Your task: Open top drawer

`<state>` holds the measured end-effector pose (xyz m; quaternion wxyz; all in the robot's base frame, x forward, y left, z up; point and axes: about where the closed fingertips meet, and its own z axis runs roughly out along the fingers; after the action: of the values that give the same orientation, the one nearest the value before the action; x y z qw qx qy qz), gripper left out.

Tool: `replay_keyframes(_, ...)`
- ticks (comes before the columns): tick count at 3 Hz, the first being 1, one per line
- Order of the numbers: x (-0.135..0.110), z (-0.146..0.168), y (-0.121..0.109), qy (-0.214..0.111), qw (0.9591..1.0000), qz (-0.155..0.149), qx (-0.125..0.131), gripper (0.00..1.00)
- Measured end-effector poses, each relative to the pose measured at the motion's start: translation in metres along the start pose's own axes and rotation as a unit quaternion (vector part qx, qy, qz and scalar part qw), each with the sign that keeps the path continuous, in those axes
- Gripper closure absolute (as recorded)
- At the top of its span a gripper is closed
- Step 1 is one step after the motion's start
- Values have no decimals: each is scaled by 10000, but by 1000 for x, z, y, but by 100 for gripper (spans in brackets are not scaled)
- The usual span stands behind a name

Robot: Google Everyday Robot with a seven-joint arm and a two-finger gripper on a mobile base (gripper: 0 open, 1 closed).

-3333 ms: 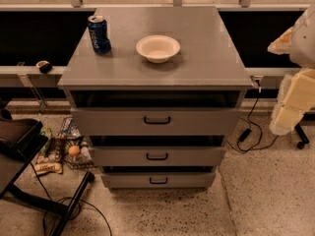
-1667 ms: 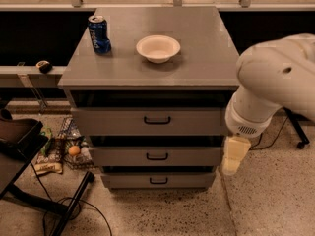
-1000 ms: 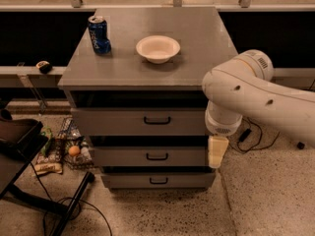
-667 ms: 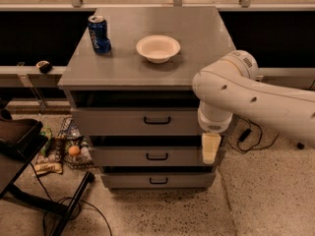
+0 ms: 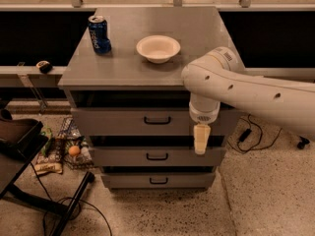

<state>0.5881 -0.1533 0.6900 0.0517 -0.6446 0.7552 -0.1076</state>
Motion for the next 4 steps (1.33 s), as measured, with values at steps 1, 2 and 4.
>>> replay_keyframes(1,-3,11,-11,-53,9999,129,-102,0)
replay_keyframes(2,0,15,-15,-222,9990,366,-154,18)
replay_keyframes(4,24,10,3,-292,9960,798,-262,73)
